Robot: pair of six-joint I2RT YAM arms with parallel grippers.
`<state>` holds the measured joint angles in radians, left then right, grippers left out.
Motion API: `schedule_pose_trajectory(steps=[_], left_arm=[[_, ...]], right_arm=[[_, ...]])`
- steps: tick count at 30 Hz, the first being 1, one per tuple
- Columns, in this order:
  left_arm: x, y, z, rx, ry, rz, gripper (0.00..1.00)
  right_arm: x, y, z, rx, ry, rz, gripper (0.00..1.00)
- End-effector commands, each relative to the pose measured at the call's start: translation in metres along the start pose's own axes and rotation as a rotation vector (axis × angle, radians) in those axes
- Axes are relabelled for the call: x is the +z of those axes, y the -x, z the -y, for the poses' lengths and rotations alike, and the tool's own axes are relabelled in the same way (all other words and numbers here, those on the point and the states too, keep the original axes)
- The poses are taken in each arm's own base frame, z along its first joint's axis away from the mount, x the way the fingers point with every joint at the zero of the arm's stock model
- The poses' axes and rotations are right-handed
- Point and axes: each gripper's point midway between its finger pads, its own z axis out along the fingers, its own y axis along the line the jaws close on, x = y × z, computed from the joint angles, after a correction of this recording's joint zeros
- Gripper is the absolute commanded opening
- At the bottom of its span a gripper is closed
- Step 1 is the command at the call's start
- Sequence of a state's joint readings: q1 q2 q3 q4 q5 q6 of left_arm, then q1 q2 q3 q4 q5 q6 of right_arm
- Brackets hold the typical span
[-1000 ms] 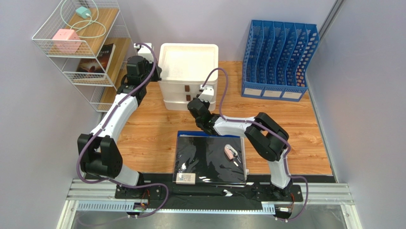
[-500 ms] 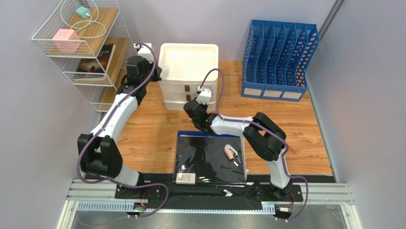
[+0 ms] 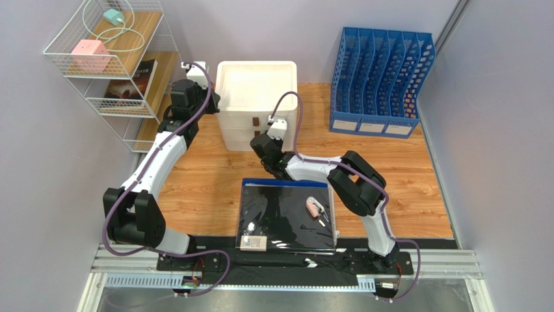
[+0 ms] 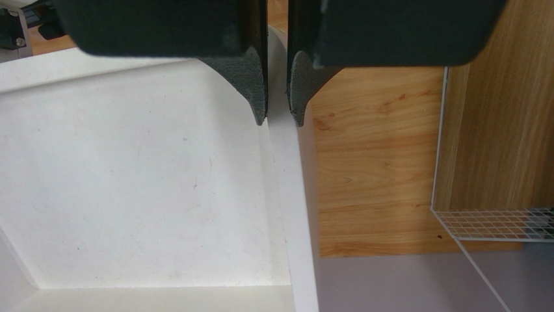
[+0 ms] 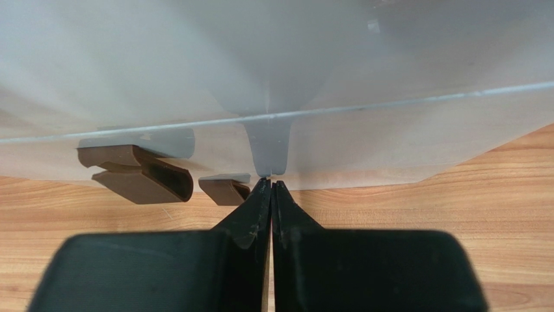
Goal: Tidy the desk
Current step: Close the drawer in the storage box.
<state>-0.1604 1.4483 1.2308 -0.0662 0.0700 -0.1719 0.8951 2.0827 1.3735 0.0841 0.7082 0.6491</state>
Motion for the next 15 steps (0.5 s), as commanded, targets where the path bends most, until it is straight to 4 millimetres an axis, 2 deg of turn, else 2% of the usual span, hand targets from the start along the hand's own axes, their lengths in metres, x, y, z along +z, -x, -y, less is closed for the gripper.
schedule_pose_trajectory(steps=[1, 2, 3, 4, 5, 6, 7, 8, 9, 10, 11, 13, 15], left_arm=[[-0.012, -0.043, 0.016, 0.046, -0.091, -0.154, 0.03], [-0.012, -0.042, 0.015, 0.047, -0.085, -0.157, 0.06], [-0.011, -0.039, 0.014, 0.049, -0.079, -0.152, 0.12], [-0.011, -0.038, 0.013, 0.052, -0.076, -0.153, 0.16], [-0.012, -0.034, 0.013, 0.054, -0.073, -0.15, 0.25], [-0.012, -0.03, 0.012, 0.058, -0.063, -0.146, 0.4], [-0.012, -0.028, 0.01, 0.065, -0.054, -0.146, 0.46], [-0.014, -0.017, 0.009, 0.068, -0.043, -0.135, 0.52], [-0.015, -0.012, 0.007, 0.073, -0.029, -0.129, 0.61], [-0.018, -0.005, 0.007, 0.079, -0.024, -0.118, 0.63], [-0.023, 0.004, 0.007, 0.082, -0.021, -0.114, 0.64], [-0.034, 0.017, 0.01, 0.096, -0.034, -0.101, 0.66], [-0.046, 0.022, 0.01, 0.104, -0.041, -0.102, 0.67]], right_arm=[[0.002, 0.035, -0.004, 0.022, 0.001, 0.072, 0.08], [-0.006, 0.035, -0.001, 0.014, -0.006, 0.074, 0.29], [-0.022, 0.055, -0.003, 0.035, 0.007, 0.103, 0.36], [-0.031, 0.061, 0.002, 0.031, 0.004, 0.11, 0.4], [-0.04, 0.051, 0.014, 0.01, -0.01, 0.091, 0.54], [-0.05, 0.057, 0.018, 0.021, -0.008, 0.091, 0.62], [-0.067, 0.072, 0.026, 0.031, -0.011, 0.091, 0.69], [-0.076, 0.068, 0.044, 0.022, -0.054, 0.076, 0.82], [-0.083, 0.069, 0.053, 0.018, -0.075, 0.071, 0.9], [-0.098, 0.075, 0.069, 0.008, -0.11, 0.058, 0.98], [-0.103, 0.076, 0.082, 0.007, -0.153, 0.065, 1.0], [-0.115, 0.06, 0.117, -0.018, -0.257, 0.021, 1.0], [-0.122, 0.055, 0.138, 0.023, -0.328, 0.013, 1.0]])
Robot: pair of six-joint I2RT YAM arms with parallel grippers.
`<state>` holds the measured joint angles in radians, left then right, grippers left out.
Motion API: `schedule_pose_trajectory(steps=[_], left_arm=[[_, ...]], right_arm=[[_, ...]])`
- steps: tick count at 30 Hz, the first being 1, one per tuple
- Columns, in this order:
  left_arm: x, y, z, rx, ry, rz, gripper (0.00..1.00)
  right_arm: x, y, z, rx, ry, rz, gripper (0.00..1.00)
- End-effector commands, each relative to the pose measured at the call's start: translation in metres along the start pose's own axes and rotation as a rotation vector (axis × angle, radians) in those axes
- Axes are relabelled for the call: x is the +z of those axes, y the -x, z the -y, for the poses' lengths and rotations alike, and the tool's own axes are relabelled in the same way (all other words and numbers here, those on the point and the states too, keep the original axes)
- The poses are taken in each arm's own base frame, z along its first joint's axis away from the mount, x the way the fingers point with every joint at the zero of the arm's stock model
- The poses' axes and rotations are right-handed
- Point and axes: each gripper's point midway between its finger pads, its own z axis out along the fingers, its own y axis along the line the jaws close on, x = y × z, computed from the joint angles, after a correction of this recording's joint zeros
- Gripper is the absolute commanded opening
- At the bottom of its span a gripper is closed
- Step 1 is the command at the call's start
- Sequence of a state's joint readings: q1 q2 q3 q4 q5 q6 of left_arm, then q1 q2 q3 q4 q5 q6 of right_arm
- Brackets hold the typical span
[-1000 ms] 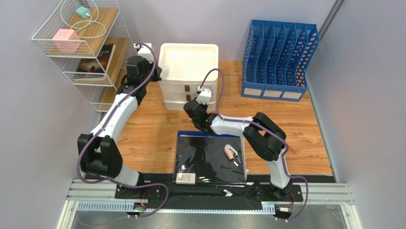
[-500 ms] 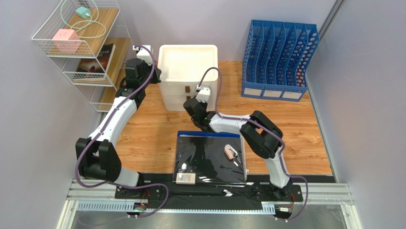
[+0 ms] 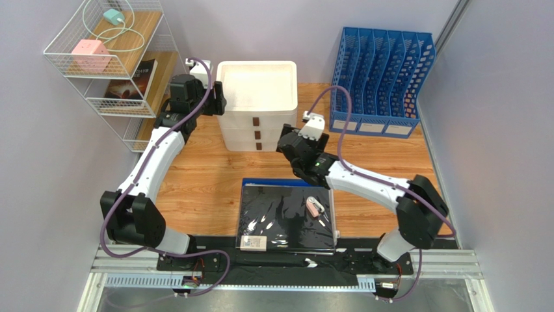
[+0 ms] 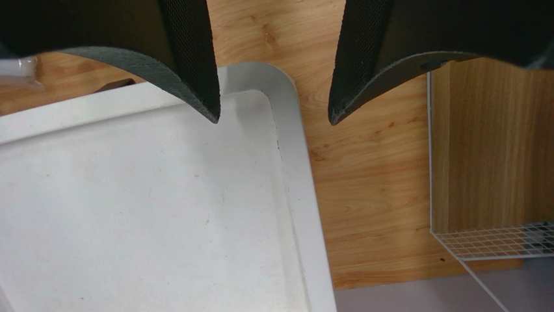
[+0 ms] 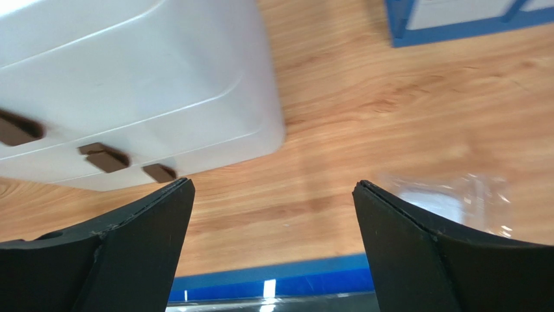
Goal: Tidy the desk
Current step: Close the drawer in the storage box.
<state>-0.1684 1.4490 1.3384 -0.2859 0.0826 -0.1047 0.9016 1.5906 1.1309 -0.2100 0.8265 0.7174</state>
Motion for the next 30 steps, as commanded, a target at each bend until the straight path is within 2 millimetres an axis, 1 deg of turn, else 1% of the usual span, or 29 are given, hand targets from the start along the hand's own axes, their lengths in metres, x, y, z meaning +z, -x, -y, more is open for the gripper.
schedule_pose_trajectory(steps=[1, 2, 3, 4, 5, 6, 7, 8, 9, 10, 11, 13, 17, 21, 22, 24, 25, 26, 27, 28, 30], left_arm=[[-0.047, 0.031, 0.007, 0.066, -0.031, 0.047, 0.67], [-0.05, 0.025, 0.005, 0.076, -0.028, 0.043, 0.67], [-0.056, 0.024, 0.006, 0.088, -0.034, 0.051, 0.67], [-0.068, 0.027, 0.008, 0.107, -0.043, 0.074, 0.67], [-0.07, 0.014, 0.008, 0.104, -0.049, 0.05, 0.68], [-0.074, 0.008, 0.011, 0.103, -0.069, 0.047, 0.68], [-0.082, 0.007, 0.013, 0.13, -0.079, 0.06, 0.68], [-0.081, -0.006, 0.012, 0.133, -0.084, 0.041, 0.68], [-0.083, -0.012, 0.013, 0.139, -0.092, 0.04, 0.68], [-0.087, -0.014, 0.013, 0.147, -0.093, 0.051, 0.68], [-0.085, -0.023, 0.011, 0.145, -0.092, 0.042, 0.68], [-0.087, -0.031, 0.014, 0.136, -0.119, 0.034, 0.68], [-0.082, -0.045, 0.018, 0.12, -0.147, 0.01, 0.67], [-0.079, -0.051, 0.018, 0.112, -0.154, 0.005, 0.66], [-0.08, -0.052, 0.019, 0.109, -0.158, 0.009, 0.66], [-0.08, -0.055, 0.02, 0.106, -0.168, 0.012, 0.65], [-0.082, -0.053, 0.02, 0.104, -0.166, 0.021, 0.65], [-0.083, -0.053, 0.02, 0.105, -0.166, 0.027, 0.65], [-0.085, -0.052, 0.02, 0.108, -0.164, 0.035, 0.65], [-0.086, -0.051, 0.02, 0.107, -0.163, 0.042, 0.65], [-0.088, -0.052, 0.022, 0.107, -0.17, 0.048, 0.65]], right_arm=[[-0.017, -0.03, 0.083, -0.054, -0.265, -0.06, 1.0], [-0.017, -0.033, 0.091, -0.056, -0.289, -0.063, 1.0], [-0.017, -0.038, 0.097, -0.053, -0.306, -0.071, 1.0], [-0.017, -0.047, 0.106, -0.053, -0.326, -0.086, 1.0], [-0.015, -0.052, 0.11, -0.046, -0.34, -0.096, 1.0], [-0.014, -0.059, 0.116, -0.055, -0.361, -0.109, 1.0], [-0.014, -0.065, 0.122, -0.041, -0.39, -0.117, 1.0], [-0.014, -0.068, 0.128, -0.039, -0.416, -0.114, 1.0], [-0.012, -0.076, 0.134, -0.046, -0.446, -0.13, 1.0], [-0.012, -0.081, 0.137, -0.039, -0.462, -0.136, 1.0], [-0.012, -0.087, 0.139, -0.015, -0.471, -0.146, 1.0], [-0.008, -0.097, 0.14, -0.003, -0.483, -0.151, 1.0], [-0.002, -0.103, 0.142, 0.015, -0.506, -0.141, 1.0], [0.004, -0.106, 0.152, 0.05, -0.538, -0.147, 1.0], [0.008, -0.106, 0.154, 0.072, -0.54, -0.145, 1.0], [0.011, -0.11, 0.157, 0.083, -0.543, -0.164, 1.0], [0.016, -0.109, 0.158, 0.104, -0.544, -0.164, 1.0], [0.018, -0.114, 0.161, 0.099, -0.552, -0.179, 1.0], [0.02, -0.115, 0.161, 0.099, -0.555, -0.183, 1.0], [0.024, -0.113, 0.16, 0.096, -0.555, -0.183, 1.0], [0.029, -0.119, 0.16, 0.089, -0.559, -0.206, 1.0]])
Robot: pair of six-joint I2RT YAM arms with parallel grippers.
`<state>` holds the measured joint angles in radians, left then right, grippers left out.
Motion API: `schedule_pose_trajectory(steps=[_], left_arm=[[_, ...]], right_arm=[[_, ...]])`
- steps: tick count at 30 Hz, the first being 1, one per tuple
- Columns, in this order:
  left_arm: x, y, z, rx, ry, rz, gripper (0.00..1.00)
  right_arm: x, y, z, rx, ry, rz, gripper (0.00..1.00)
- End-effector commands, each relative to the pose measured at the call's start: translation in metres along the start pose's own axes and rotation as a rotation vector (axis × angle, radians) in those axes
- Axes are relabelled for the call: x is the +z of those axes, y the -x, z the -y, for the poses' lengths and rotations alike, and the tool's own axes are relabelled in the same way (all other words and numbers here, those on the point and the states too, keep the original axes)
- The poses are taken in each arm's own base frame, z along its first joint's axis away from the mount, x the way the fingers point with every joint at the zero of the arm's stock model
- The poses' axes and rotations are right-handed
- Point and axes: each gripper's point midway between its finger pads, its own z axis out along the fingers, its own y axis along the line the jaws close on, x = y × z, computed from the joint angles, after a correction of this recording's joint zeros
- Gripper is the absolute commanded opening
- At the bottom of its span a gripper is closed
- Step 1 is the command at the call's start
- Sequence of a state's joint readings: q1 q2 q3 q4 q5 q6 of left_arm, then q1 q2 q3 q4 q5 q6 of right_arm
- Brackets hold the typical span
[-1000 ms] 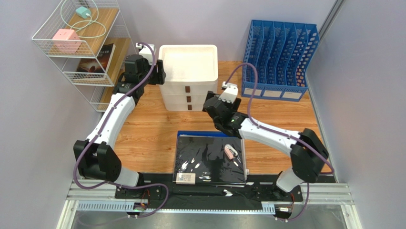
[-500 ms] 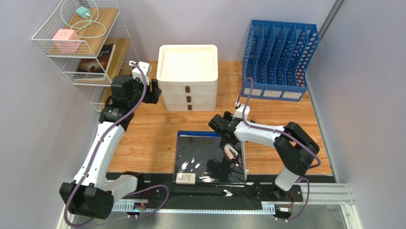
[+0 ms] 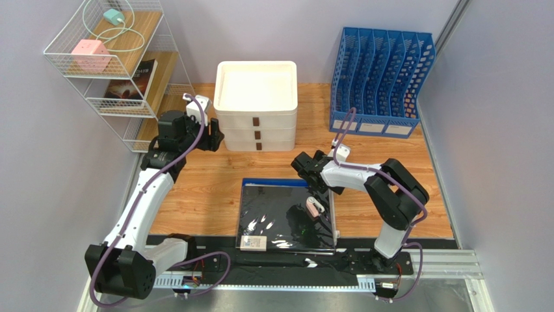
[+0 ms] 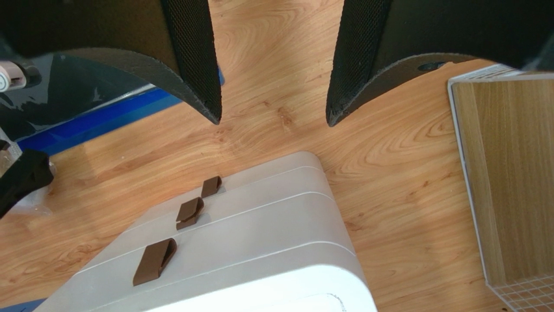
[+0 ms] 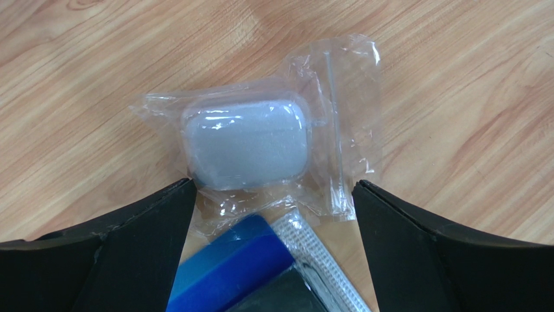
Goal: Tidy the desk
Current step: Close the drawer in the storage box, then pick up the stationery from the center of the board.
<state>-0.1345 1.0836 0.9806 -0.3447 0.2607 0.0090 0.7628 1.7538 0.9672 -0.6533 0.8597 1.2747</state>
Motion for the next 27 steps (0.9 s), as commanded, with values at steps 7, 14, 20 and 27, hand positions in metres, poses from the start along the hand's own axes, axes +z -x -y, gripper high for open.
schedule_pose_trajectory(steps=[7, 14, 20, 27], left_arm=[[-0.008, 0.016, 0.003, 0.024, -0.012, 0.094, 0.64], [-0.003, 0.011, -0.002, 0.02, 0.006, 0.086, 0.64], [0.001, 0.007, -0.004, 0.017, 0.014, 0.077, 0.64], [0.003, 0.005, -0.005, 0.016, 0.019, 0.078, 0.64]], right_arm=[[0.018, -0.009, -0.018, 0.041, 0.026, -0.014, 0.93], [0.016, -0.007, -0.012, 0.064, 0.061, -0.001, 0.18], [0.009, 0.001, -0.016, 0.061, 0.096, 0.013, 0.0], [-0.022, 0.028, -0.028, 0.022, 0.157, 0.098, 0.0]])
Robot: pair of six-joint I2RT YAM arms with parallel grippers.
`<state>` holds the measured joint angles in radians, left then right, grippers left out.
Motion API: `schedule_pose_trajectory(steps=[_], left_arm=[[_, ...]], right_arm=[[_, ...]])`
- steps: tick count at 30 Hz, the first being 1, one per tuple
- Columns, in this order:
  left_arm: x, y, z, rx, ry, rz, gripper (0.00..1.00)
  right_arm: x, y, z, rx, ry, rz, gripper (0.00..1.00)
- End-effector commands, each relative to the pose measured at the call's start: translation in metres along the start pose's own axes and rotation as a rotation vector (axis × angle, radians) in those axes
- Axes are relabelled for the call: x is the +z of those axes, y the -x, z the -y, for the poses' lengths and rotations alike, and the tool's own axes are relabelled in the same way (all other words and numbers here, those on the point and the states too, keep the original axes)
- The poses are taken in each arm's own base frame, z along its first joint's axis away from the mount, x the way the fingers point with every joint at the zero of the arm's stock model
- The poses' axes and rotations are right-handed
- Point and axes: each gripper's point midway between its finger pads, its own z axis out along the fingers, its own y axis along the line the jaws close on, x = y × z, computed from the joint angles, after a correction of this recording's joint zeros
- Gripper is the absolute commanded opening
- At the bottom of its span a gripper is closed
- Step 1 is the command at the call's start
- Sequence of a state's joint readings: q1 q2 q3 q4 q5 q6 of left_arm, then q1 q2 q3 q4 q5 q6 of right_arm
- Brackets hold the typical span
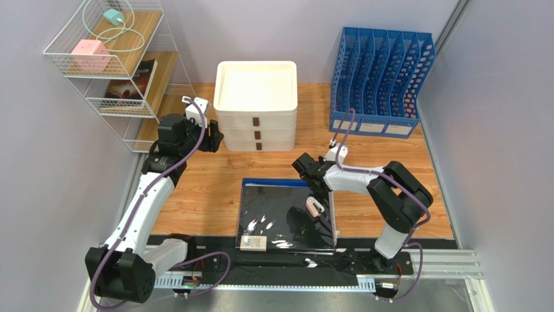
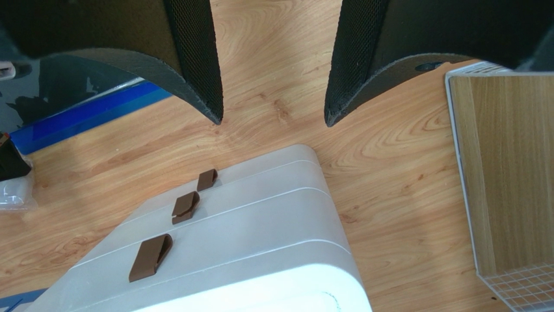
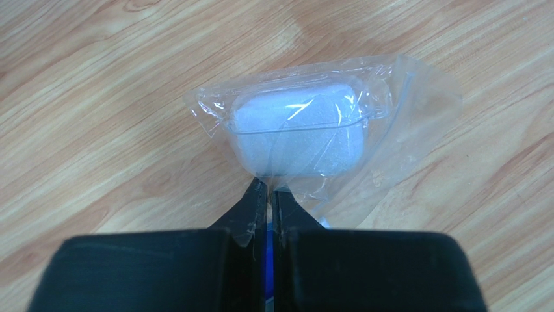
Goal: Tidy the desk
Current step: Pick up the stationery from the center of the board.
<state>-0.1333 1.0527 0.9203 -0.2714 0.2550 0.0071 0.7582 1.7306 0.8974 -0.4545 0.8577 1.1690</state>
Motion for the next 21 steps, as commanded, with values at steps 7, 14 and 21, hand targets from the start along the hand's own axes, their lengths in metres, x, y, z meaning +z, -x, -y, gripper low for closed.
schedule_pose_trajectory(steps=[7, 14, 21], left_arm=[[0.005, 0.006, -0.009, 0.009, 0.037, 0.036, 0.64], [0.0, 0.01, -0.018, 0.004, 0.082, 0.056, 0.64], [0.0, 0.008, -0.018, -0.003, 0.063, 0.048, 0.64]], right_arm=[[-0.098, 0.084, -0.052, -0.036, 0.188, 0.207, 0.0], [-0.152, 0.127, -0.086, -0.061, 0.354, 0.219, 0.0], [-0.195, 0.162, -0.131, -0.164, 0.506, 0.232, 0.0]])
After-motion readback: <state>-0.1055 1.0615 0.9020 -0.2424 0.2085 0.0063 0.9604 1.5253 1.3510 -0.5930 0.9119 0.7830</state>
